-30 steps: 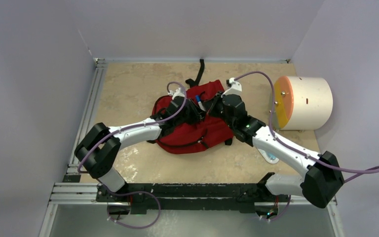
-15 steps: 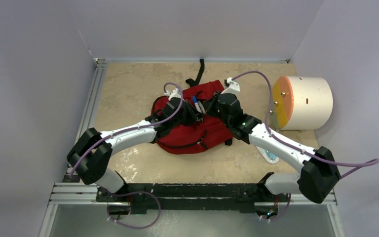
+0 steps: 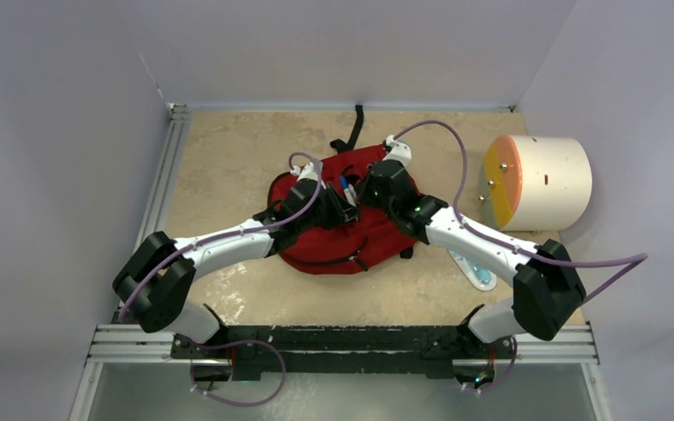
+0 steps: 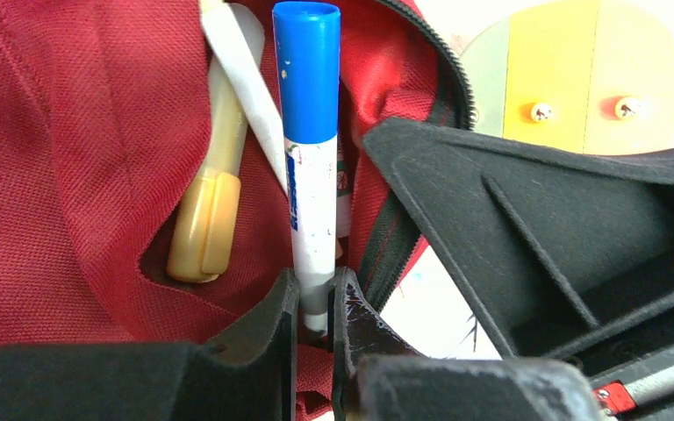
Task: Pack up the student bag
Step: Place the stationery in the student bag.
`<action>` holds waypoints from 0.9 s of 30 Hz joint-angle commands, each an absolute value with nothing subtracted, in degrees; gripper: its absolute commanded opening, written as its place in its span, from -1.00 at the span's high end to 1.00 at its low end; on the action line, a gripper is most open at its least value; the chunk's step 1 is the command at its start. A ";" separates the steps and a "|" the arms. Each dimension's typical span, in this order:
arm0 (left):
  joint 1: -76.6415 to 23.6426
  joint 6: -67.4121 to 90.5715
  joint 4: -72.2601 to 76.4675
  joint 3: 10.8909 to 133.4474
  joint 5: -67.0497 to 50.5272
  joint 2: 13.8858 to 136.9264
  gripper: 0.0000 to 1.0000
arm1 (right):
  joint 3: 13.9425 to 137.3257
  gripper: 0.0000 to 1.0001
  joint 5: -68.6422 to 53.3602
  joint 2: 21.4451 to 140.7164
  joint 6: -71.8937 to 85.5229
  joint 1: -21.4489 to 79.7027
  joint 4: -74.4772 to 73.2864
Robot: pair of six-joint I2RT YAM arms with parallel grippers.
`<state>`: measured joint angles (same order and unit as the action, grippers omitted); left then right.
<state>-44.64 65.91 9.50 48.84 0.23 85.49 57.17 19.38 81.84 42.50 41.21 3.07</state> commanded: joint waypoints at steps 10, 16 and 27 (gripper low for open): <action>-45.24 62.30 11.48 49.12 -11.40 88.95 1.00 | 61.08 1.00 25.01 79.97 41.30 40.56 6.66; -45.23 62.42 11.81 49.17 -11.76 90.02 1.00 | 61.15 1.00 25.23 78.75 41.29 40.34 9.41; -45.14 60.53 10.45 55.34 -14.40 95.95 1.00 | 57.05 1.00 18.00 74.26 36.52 40.35 16.53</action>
<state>-43.88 63.16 14.04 51.92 -7.49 93.17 56.42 19.42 79.18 38.54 41.10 2.83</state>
